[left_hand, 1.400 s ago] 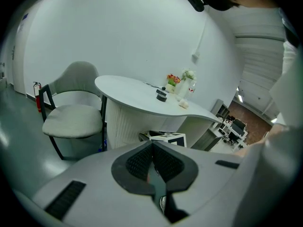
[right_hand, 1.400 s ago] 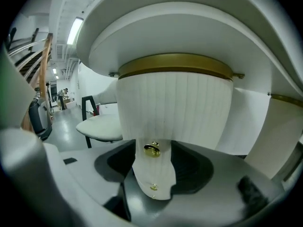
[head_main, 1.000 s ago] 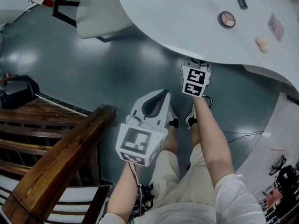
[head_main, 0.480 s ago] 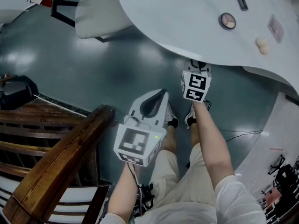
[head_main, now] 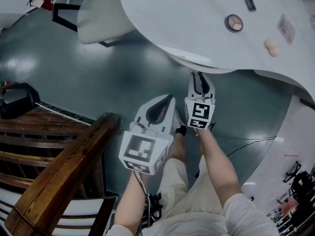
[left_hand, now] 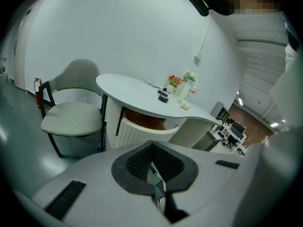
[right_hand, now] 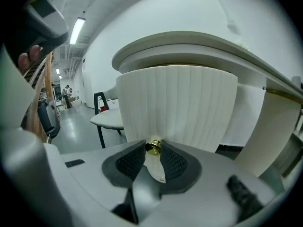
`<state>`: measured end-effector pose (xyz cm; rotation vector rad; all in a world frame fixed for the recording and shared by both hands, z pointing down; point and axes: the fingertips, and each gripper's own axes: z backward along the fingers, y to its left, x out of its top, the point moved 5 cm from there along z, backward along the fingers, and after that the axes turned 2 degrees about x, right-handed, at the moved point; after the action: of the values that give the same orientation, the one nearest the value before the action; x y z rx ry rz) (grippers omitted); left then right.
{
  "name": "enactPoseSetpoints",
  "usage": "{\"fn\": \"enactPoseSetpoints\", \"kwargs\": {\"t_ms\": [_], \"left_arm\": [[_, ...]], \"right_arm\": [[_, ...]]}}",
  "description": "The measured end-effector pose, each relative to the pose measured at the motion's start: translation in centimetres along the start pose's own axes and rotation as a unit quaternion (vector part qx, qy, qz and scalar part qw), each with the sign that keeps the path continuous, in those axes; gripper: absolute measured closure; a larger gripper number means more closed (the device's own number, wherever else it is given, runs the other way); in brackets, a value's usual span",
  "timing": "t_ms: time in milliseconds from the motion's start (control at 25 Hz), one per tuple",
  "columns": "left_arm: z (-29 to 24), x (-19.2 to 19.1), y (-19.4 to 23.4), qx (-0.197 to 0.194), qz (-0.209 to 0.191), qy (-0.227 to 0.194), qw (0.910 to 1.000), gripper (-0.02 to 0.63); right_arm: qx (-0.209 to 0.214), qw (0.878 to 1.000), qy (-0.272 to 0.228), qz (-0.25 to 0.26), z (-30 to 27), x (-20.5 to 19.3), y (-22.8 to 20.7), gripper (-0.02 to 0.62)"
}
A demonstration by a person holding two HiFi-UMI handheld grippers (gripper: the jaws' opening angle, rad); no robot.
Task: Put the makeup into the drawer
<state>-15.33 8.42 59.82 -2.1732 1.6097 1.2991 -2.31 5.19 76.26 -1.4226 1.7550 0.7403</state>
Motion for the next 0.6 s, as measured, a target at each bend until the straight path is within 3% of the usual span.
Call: {"fn": "enactPoseSetpoints", "kwargs": {"t_ms": [600], "left_arm": [[-0.1, 0.5, -0.9, -0.006, -0.006, -0.003, 1.0000, 0.597]], "right_arm": [[0.002, 0.999, 0.027, -0.023, 5.1, -3.2, 2.8, 0.495]]}}
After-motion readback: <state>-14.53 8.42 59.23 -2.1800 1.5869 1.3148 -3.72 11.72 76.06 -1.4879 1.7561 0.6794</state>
